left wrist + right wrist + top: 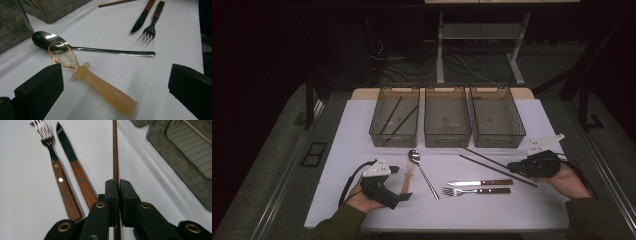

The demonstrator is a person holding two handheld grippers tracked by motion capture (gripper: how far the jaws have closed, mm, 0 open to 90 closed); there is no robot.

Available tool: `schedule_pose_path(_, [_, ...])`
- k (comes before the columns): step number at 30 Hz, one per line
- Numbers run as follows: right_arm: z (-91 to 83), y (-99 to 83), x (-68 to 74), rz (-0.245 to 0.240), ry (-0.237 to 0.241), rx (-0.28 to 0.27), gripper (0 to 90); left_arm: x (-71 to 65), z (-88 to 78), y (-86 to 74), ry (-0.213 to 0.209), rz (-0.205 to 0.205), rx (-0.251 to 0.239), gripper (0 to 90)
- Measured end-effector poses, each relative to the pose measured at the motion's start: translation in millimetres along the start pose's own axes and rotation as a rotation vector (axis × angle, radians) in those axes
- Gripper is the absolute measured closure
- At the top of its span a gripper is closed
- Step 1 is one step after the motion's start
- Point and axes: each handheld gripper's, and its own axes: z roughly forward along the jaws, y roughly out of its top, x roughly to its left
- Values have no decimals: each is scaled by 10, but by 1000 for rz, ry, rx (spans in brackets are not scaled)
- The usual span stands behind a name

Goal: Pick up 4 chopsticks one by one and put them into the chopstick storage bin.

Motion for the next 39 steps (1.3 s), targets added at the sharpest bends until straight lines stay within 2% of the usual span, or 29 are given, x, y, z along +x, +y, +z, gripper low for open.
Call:
schedule_pose_path(9, [-15,178,66,33,13,-40,857,12,-2,0,6,-7,-5,0])
schedule_pose_path(18, [28,452,142,52,15,-66,857,10,-3,1,8,-10,1,0])
schedule_pose_path(24, [120,654,196,70,-10,-28,857,12,-7,2,21,-21,-3,0])
schedule_pose_path(34, [273,931,185,107,-47,-20,857,13,-4,-6,27,-10,-6,0])
schedule_pose_path(39, [347,1104,178,114,-45,-11,856,10,-1,-11,32,1,-5,0])
